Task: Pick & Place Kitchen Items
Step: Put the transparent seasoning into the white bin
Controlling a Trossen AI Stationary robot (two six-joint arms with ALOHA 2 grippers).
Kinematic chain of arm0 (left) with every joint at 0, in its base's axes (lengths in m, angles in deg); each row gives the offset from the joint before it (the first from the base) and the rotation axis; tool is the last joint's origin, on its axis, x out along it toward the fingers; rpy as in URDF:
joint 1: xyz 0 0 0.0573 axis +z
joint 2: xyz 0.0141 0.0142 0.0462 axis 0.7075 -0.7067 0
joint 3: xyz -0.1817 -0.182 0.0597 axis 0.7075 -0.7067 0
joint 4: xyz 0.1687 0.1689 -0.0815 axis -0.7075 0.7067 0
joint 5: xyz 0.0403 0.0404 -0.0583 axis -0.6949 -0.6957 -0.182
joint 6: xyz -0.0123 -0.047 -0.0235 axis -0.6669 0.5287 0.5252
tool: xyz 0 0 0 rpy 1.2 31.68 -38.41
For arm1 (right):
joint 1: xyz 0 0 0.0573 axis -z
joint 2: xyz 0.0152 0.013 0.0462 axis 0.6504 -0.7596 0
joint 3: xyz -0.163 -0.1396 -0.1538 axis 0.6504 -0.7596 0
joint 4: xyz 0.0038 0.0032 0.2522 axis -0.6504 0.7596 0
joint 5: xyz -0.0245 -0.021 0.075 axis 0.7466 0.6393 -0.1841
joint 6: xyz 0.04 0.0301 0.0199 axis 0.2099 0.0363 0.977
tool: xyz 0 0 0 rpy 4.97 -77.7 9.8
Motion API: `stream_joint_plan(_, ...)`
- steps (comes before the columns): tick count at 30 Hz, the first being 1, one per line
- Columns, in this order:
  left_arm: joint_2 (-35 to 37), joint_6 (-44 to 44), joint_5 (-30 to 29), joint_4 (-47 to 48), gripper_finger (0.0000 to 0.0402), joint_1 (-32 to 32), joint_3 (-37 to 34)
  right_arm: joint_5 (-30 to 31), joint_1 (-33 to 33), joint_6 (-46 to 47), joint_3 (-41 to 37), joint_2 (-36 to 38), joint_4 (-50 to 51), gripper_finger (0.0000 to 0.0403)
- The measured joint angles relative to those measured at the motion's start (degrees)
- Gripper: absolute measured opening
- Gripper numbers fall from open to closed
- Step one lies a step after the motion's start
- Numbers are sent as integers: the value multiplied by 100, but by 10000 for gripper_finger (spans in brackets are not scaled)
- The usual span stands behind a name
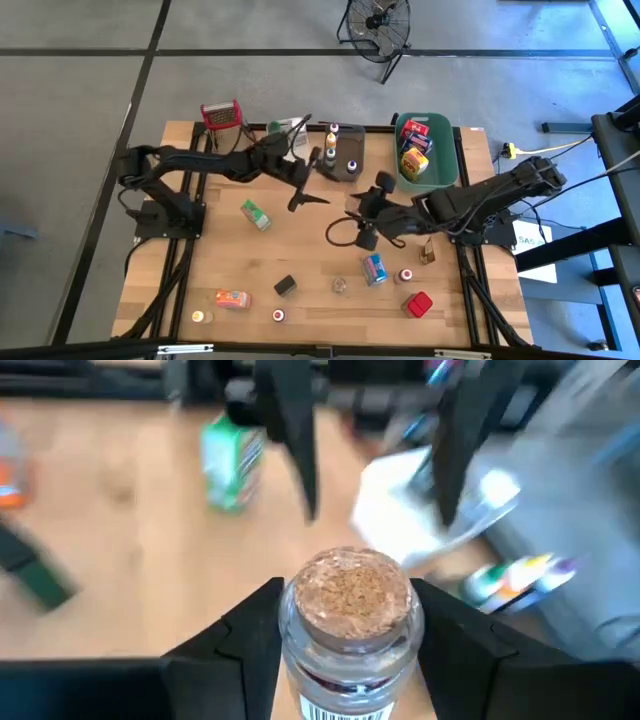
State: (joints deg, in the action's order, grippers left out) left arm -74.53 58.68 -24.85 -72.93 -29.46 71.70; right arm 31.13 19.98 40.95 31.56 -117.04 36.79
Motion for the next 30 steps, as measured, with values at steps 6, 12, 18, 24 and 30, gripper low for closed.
stream_joint_plan(6, 504, -2009, -1388, 676, 287, -717, 1, -1386, 349, 424, 13, 0, 298, 184)
stream_joint_plan(12, 548, -3532, -2222, 991, 287, -1471, -1, -2319, 691, 245, 13, 0, 175, 184)
stream_joint_plan(18, 548, -4257, -2990, 1021, 287, -1984, -1, -3398, 951, 158, 12, -204, -102, 184)
stream_joint_plan(24, 548, -4452, -3145, 1162, 287, -2086, -1, -4361, 1171, -3, 11, -599, -511, 184)
stream_joint_plan(30, 548, -4456, -2963, 1372, 287, -2085, -1, -4978, 1379, -123, 11, -807, -701, 184)
